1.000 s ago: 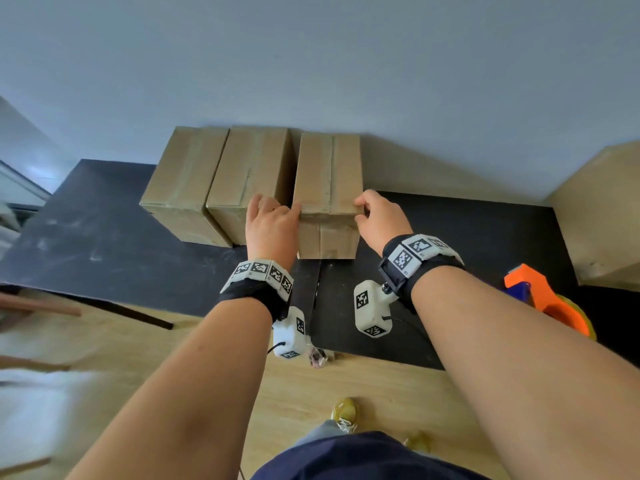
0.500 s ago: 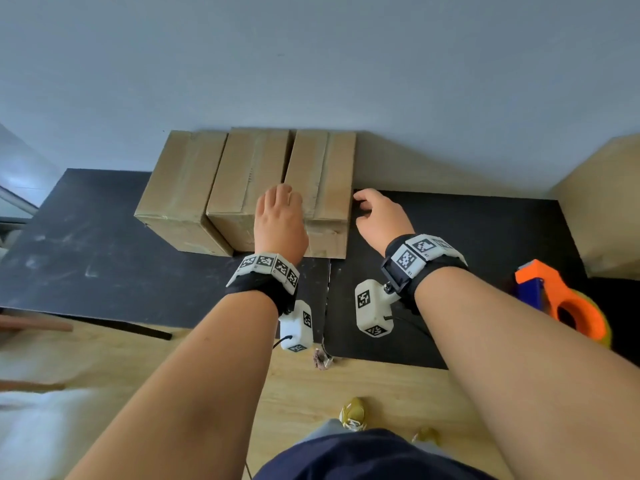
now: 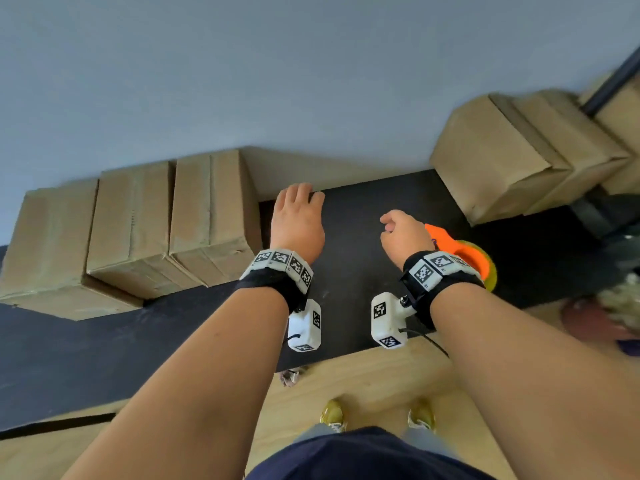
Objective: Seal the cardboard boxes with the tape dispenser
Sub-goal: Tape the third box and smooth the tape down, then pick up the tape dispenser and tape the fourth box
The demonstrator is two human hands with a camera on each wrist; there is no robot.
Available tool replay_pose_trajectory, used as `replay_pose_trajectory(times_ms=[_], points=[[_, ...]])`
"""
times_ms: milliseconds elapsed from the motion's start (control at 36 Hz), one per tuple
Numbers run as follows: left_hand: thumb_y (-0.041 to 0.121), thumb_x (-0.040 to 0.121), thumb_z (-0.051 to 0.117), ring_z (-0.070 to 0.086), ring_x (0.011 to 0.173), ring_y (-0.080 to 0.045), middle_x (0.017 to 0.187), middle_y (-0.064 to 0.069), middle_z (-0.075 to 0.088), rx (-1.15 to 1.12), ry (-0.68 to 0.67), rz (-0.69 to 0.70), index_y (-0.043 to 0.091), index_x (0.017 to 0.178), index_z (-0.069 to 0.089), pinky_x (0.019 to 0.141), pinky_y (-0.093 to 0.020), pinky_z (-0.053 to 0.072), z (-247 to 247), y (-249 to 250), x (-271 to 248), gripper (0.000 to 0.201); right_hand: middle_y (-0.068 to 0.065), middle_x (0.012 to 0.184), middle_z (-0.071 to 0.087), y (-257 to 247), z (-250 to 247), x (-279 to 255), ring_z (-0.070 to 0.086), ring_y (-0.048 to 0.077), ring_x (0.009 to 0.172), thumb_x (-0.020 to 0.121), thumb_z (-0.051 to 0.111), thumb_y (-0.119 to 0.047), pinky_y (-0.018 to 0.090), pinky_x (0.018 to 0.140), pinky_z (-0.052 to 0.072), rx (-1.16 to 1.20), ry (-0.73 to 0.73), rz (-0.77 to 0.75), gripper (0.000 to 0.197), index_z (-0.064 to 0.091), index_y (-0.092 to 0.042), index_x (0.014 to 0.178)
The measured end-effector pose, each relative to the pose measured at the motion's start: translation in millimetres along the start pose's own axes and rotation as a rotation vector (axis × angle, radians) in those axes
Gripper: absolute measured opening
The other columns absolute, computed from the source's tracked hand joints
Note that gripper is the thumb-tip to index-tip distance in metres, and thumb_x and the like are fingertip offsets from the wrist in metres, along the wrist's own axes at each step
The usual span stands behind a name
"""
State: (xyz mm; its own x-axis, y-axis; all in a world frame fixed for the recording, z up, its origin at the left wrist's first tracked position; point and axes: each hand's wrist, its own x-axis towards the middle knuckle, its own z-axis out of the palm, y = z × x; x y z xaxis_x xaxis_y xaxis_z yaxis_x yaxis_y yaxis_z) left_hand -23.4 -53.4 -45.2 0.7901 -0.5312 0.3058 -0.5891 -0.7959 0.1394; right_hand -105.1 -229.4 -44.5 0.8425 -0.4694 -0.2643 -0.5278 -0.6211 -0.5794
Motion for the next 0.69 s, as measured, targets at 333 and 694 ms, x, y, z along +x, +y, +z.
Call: replay_pose_trajectory(times_ms=[333,694], points=[[0.003,0.076,0.059,0.050,0.115,-0.033,0.124,-0.013,0.055,-0.076,-0.217,0.043,0.007,0.118,0.062,0.103,-0.039,0.035,54,114,-3,0.043,0.006,0.093,0.065,124,-24,2,0.063,0.025,0.086,0.090,0.066,-0.043,0.034,0.074,0.051,-0.210,0.038,0.250,0.037,0.060,-0.012,0.109],[0.006,0.083,0.052,0.042,0.124,-0.029,0.132,-0.009,0.050,-0.027,-0.325,-0.126,0.010,0.126,0.059,0.107,-0.034,0.028,79,146,-26,0.043,0.008,0.100,0.060,156,-18,21,0.062,0.026,0.090,0.089,0.068,-0.040,0.034,0.075,0.049,-0.314,-0.244,0.191,0.046,0.050,-0.009,0.117]])
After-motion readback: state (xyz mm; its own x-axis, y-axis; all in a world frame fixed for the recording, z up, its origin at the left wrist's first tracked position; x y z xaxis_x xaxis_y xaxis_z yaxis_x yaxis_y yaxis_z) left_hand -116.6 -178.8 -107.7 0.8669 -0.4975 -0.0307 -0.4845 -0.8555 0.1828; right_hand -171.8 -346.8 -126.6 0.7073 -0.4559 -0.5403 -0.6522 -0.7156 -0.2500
